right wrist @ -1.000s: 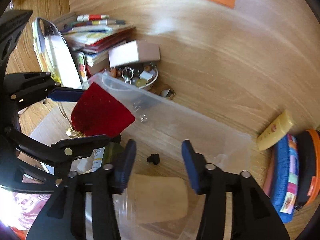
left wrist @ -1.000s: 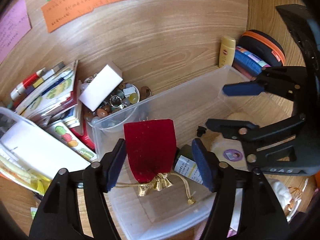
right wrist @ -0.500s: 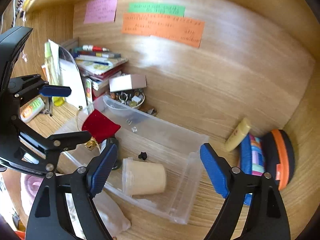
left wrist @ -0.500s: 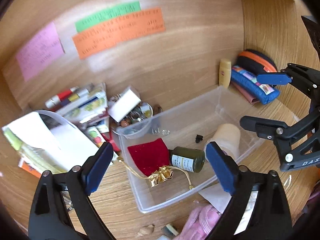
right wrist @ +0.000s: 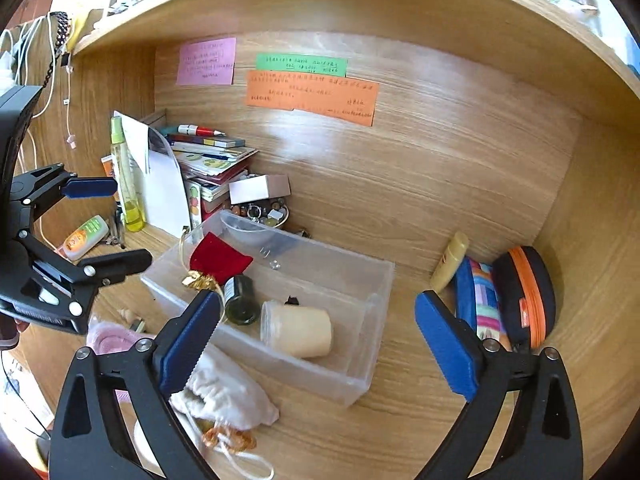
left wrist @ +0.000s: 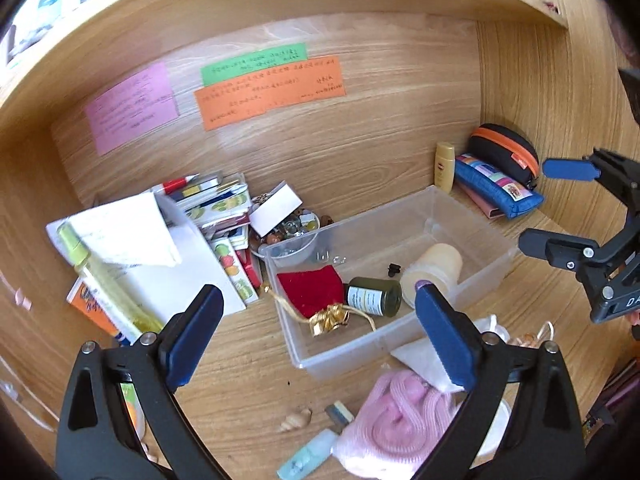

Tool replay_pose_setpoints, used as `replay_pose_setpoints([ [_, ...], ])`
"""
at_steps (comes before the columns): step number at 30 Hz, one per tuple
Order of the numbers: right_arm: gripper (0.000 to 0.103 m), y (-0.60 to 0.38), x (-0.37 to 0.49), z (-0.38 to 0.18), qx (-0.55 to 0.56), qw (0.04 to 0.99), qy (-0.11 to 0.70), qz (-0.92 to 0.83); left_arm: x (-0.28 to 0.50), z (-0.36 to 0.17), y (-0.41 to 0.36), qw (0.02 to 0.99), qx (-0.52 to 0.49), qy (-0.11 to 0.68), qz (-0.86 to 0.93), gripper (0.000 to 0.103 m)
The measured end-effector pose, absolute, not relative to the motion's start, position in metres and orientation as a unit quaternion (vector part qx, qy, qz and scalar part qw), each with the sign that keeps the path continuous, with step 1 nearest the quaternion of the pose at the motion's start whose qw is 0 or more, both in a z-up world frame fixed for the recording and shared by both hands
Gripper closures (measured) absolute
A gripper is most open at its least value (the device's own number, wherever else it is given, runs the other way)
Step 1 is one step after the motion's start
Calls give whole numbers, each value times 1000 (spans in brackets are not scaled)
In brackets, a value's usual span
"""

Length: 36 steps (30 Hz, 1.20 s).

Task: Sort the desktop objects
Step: 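Release the red gift bag and black clip into the clear box, opening both tools, then move both tools toward the white drawstring pouch and pink bagged item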

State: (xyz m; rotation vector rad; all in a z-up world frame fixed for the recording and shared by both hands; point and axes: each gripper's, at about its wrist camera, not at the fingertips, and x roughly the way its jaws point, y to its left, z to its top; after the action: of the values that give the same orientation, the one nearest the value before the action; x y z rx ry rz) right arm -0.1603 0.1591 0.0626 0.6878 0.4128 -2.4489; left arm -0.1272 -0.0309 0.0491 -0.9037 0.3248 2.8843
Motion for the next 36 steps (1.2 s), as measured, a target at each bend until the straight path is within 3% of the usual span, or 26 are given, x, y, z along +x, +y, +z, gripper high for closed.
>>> replay_pose_setpoints([
  [21,0,172,-109,15,285,291,143,-902,-64,14,-80,14,-305,33,952,3],
  [36,0,134,-118,-45,347,309,190,-865,-51,-11,-63,77,-334,-3,939,2],
])
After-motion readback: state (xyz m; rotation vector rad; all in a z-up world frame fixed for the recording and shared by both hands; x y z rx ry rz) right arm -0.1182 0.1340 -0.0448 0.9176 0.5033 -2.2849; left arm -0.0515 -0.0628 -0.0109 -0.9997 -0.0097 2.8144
